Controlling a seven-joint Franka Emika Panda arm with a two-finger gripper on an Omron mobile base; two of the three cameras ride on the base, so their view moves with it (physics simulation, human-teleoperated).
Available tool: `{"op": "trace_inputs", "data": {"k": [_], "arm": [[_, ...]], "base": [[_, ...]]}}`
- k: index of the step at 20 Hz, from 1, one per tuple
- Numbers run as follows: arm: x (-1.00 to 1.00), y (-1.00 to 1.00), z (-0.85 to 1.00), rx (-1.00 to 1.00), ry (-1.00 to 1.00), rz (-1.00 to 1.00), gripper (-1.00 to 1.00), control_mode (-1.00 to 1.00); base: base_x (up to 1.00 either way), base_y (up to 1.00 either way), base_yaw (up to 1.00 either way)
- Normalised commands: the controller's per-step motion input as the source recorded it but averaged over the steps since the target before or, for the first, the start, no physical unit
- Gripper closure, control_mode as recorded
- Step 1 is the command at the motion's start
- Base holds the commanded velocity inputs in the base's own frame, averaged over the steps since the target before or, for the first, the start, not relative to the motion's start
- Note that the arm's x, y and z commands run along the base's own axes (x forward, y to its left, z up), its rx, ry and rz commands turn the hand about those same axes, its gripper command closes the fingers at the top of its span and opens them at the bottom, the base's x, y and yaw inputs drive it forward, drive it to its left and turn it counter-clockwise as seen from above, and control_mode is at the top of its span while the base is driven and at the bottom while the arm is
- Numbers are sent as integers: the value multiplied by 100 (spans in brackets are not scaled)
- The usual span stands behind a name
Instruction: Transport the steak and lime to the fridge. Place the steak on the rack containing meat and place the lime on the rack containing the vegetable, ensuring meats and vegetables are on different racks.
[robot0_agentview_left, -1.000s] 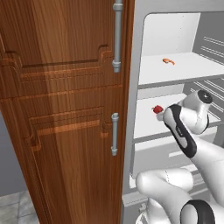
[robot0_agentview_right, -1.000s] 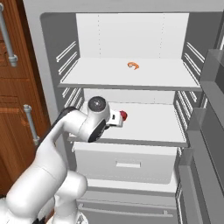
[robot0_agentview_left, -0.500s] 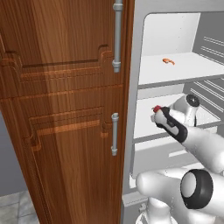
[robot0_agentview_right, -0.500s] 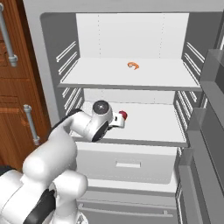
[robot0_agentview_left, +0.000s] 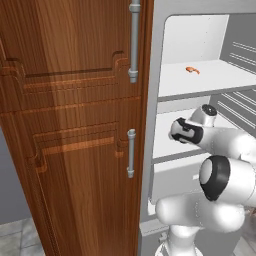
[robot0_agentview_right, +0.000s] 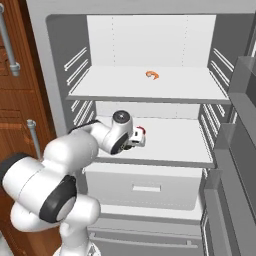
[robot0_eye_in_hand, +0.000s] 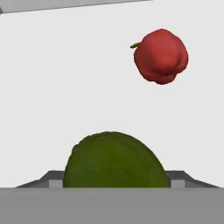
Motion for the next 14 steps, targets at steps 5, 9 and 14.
{"op": "trace_inputs", "data": {"k": [5,9,14], "arm": [[13,-7,-14,0,3,0,100,-100],[0,-8,-16,0,0,0,100,-100],[0,-8,-18,0,0,0,100,-100]], "base": [[0,0,0],[0,0,0],[0,0,0]]}}
